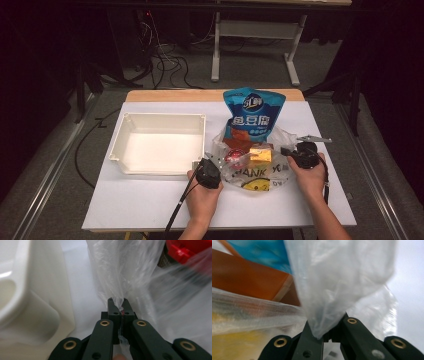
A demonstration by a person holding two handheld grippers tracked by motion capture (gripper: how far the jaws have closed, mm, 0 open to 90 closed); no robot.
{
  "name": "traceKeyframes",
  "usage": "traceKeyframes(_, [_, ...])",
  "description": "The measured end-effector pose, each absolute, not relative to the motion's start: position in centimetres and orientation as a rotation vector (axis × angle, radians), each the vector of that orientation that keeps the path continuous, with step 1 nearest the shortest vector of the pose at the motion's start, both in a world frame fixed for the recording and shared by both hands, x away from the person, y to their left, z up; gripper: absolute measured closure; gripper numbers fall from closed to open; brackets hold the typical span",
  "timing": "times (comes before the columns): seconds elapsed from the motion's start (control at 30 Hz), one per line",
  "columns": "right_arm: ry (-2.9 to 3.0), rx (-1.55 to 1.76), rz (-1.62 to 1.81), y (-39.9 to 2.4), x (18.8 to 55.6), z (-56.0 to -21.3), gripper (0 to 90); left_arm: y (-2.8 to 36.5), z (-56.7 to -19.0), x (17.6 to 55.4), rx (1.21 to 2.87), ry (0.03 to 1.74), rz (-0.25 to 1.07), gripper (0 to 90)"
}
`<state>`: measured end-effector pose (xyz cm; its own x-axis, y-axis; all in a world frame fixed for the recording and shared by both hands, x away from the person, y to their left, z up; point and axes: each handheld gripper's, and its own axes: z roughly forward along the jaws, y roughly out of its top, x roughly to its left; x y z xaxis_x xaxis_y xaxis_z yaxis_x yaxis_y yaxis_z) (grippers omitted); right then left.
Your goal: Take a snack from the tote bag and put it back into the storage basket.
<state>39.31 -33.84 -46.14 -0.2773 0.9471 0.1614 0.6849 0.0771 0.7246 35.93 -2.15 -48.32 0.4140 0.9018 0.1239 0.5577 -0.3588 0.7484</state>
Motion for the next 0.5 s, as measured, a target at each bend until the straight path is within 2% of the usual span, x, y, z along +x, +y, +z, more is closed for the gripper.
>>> traceKeyframes(0.27, [2.012,1.693,0.975,-34.8,39.5,-47.4,89.3,-0.5,-48.2,35.2,2.029,1.233,0.639,89.2])
traceKeyframes(0.3, [2.031,1.679,1.017,-34.8,39.4,-47.6,84.0,-0.3,-48.2,35.1,2.034,1.222,0.624,86.7])
traceKeyframes(0.33, [2.031,1.679,1.017,-34.8,39.4,-47.6,84.0,-0.3,-48.2,35.1,2.034,1.222,0.624,82.4])
traceKeyframes(0.37, [2.051,1.65,1.075,-34.7,38.6,-47.3,61.7,0.0,-48.0,34.7,2.019,1.225,0.589,76.2])
traceKeyframes(0.43, [2.004,1.603,1.098,-34.7,37.4,-46.4,52.1,0.5,-47.7,34.1,1.991,1.218,0.551,71.1])
traceKeyframes(0.5, [1.945,1.573,1.156,-34.9,35.9,-45.0,48.4,1.1,-47.0,33.6,1.952,1.219,0.544,66.8])
